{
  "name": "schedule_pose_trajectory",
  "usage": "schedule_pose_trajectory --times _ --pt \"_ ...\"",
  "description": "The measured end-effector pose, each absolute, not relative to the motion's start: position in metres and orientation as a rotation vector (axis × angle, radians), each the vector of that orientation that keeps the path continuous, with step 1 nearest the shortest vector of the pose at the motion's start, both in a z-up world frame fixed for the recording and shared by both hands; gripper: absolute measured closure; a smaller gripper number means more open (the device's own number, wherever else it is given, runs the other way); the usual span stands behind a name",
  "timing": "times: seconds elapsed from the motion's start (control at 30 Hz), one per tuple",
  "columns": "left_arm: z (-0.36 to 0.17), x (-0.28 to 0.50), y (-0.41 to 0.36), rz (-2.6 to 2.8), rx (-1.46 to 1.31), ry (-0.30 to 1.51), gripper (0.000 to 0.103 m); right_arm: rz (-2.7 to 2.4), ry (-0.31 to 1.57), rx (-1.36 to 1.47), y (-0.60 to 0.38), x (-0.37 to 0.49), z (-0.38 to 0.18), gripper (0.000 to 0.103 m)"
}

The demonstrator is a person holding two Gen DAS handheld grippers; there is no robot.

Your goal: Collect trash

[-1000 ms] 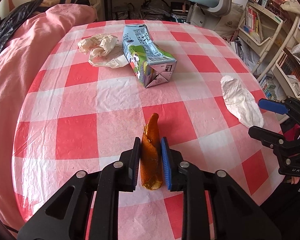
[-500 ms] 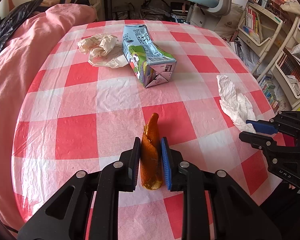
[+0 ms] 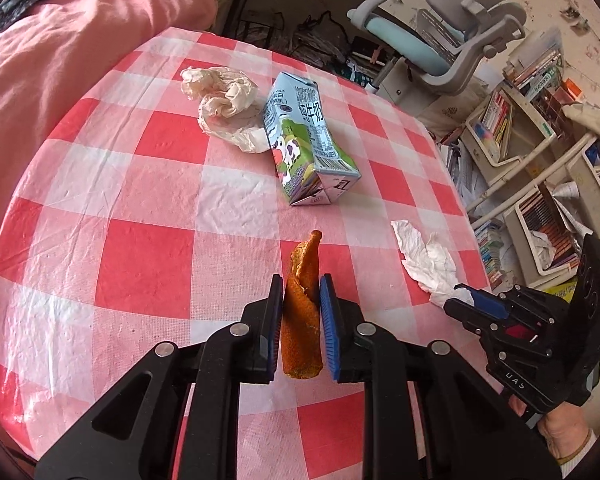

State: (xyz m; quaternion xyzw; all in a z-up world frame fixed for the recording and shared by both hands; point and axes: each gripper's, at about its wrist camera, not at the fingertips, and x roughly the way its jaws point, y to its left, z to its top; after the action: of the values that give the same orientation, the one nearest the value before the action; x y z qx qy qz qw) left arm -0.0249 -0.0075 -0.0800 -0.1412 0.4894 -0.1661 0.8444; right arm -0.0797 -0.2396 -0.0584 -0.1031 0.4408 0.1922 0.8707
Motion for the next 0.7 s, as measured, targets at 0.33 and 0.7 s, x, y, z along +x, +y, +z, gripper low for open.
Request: schedule_pose_trajectory --times 0.33,0.7 --pt "-0.083 -0.023 -0.017 -0.327 -0.238 1.040 0.085 0.408 0.916 -0.194 -0.244 -0.079 -0.057 0.086" --pt "-0.084 -0.022 -0.023 -0.333 -0.217 1.044 0.085 0.359 0.948 -0.164 -0.244 -0.059 -0.073 0.030"
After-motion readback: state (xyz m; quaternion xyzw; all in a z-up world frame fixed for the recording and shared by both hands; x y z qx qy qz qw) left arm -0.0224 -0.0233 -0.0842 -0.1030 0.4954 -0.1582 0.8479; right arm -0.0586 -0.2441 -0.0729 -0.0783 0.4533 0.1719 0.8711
